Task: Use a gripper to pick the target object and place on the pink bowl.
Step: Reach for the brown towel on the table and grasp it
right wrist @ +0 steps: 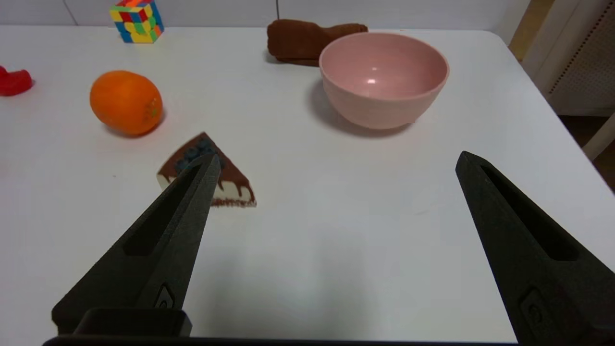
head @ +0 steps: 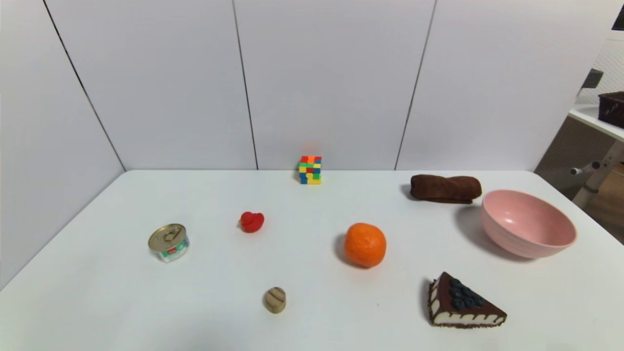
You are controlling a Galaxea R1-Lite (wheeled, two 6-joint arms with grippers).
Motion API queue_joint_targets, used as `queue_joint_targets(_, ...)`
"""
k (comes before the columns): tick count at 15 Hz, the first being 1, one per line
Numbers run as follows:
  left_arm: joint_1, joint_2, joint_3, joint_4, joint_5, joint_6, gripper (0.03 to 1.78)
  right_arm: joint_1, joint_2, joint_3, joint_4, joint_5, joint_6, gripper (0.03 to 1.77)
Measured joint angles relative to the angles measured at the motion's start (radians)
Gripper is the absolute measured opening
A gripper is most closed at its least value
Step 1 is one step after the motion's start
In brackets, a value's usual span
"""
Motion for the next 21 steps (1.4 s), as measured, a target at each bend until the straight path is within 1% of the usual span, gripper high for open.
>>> queue_joint_targets(4,0.000,0.000,0.000,0.000,0.000,0.000,1.78,0.002,0.346,-0.301,0.059,0.010,-0.009,1.70)
queue_joint_targets(7,0.000,0.000,0.000,0.000,0.000,0.000,1.78,0.002,0.633,-0.529,0.072,0.066,-0.042,1.70)
queue_joint_targets(10,0.000,0.000,0.000,0.000,-0.001,0.000,1.78,0.000,0.914,-0.747,0.077,0.128,-0.130,1.70)
queue_joint_targets(12,0.000,0.000,0.000,0.000,0.000,0.000,1.78,-0.004,1.086,-0.878,0.080,0.177,-0.225,1.70)
queue_joint_targets(13,0.000,0.000,0.000,0.000,0.000,0.000,1.78,-0.009,1.161,-0.936,0.082,0.210,-0.281,1.70)
queue_joint_targets(16,0.000,0.000,0.000,0.000,0.000,0.000,1.78,-0.024,1.363,-1.136,0.141,0.352,-0.478,1.70)
queue_joint_targets(18,0.000,0.000,0.000,0.000,0.000,0.000,1.78,-0.029,1.487,-1.285,0.244,0.471,-0.634,1.70)
queue_joint_targets(19,0.000,0.000,0.000,0.000,0.000,0.000,1.78,-0.030,1.541,-1.345,0.304,0.523,-0.716,1.70)
queue_joint_targets(20,0.000,0.000,0.000,0.000,0.000,0.000,1.78,-0.032,1.592,-1.395,0.368,0.565,-0.807,1.70)
queue_joint_targets(21,0.000,0.000,0.000,0.000,0.000,0.000,1.78,-0.035,1.638,-1.437,0.431,0.590,-0.900,1.70)
